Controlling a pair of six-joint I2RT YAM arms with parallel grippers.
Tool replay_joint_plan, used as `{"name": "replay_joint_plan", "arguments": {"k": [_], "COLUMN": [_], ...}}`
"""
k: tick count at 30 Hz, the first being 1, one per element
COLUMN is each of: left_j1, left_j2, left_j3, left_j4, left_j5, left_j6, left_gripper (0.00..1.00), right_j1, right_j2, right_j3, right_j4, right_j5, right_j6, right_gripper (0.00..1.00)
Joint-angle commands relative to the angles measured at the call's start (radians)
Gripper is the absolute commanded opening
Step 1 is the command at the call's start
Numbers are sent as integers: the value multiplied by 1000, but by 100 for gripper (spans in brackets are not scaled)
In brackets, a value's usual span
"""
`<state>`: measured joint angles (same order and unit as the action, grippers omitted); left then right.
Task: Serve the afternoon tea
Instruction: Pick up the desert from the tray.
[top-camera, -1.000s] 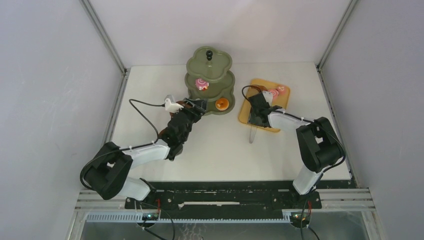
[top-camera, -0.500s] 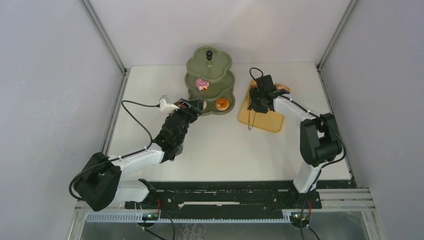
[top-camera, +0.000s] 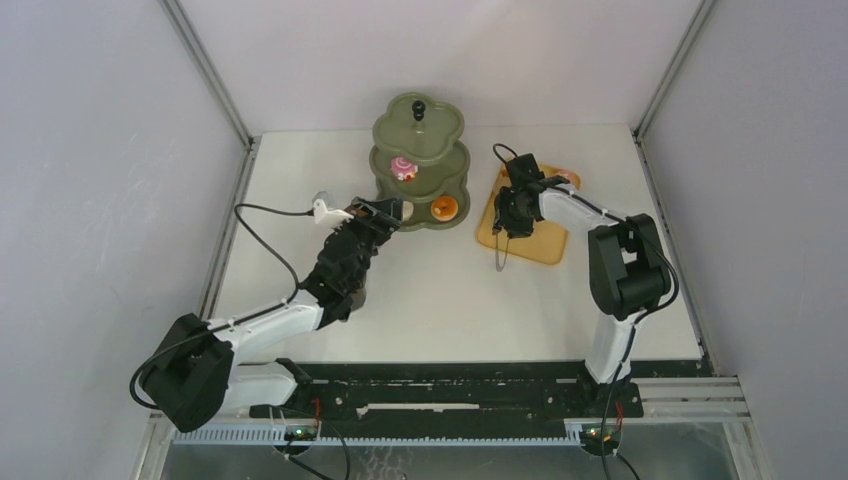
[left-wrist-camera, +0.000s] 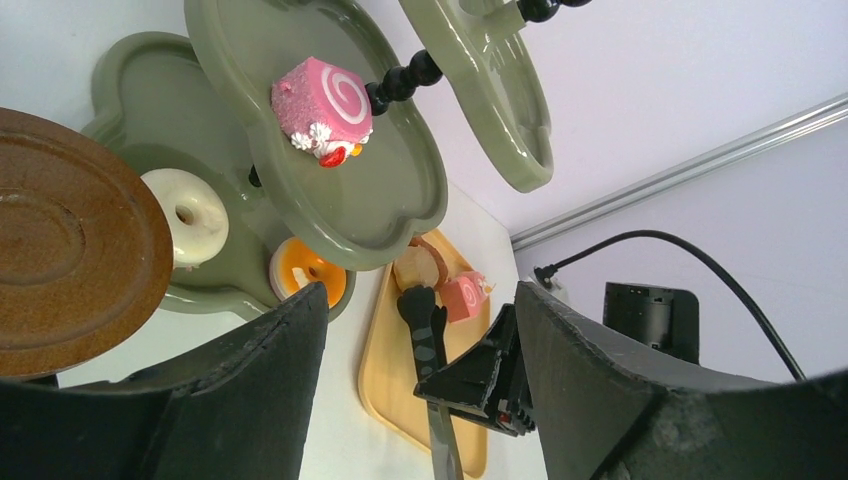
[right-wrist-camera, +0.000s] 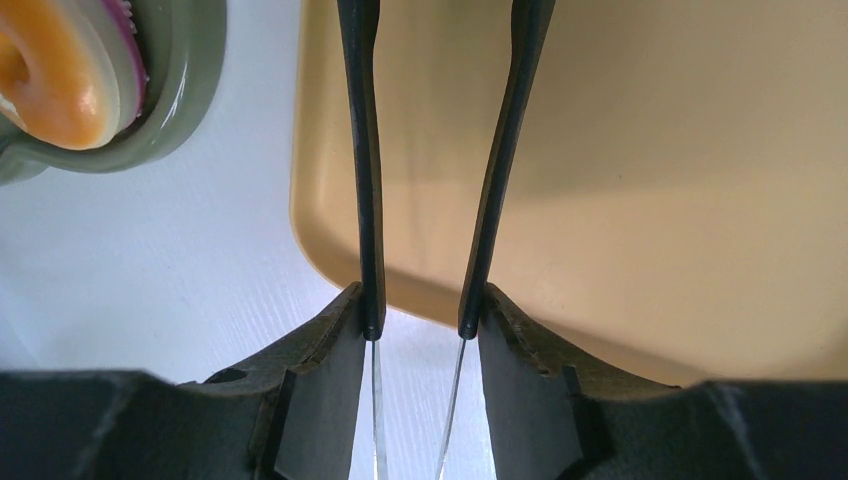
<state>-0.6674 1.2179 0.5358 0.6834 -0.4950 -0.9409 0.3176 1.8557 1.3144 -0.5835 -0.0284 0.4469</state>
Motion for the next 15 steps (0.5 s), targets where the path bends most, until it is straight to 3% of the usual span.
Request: {"name": "replay_joint_plan", "arguments": {"k": [1,15], "left_j1": [-6,-4], "left_j2": [-29,11], "left_j3": [-18,-14], "left_j4": [20,50], "left_j5": [-18,-21], "left_j6": [23,16], "left_gripper": [74,75], "right_j1": [-8,-40], "right_j2": [23,160], "right_j3": [71,240], "right_j4": [-12,-69], "right_j5": [-3,0], "right_j6": [-24,-46], "right_gripper": [51,52]}}
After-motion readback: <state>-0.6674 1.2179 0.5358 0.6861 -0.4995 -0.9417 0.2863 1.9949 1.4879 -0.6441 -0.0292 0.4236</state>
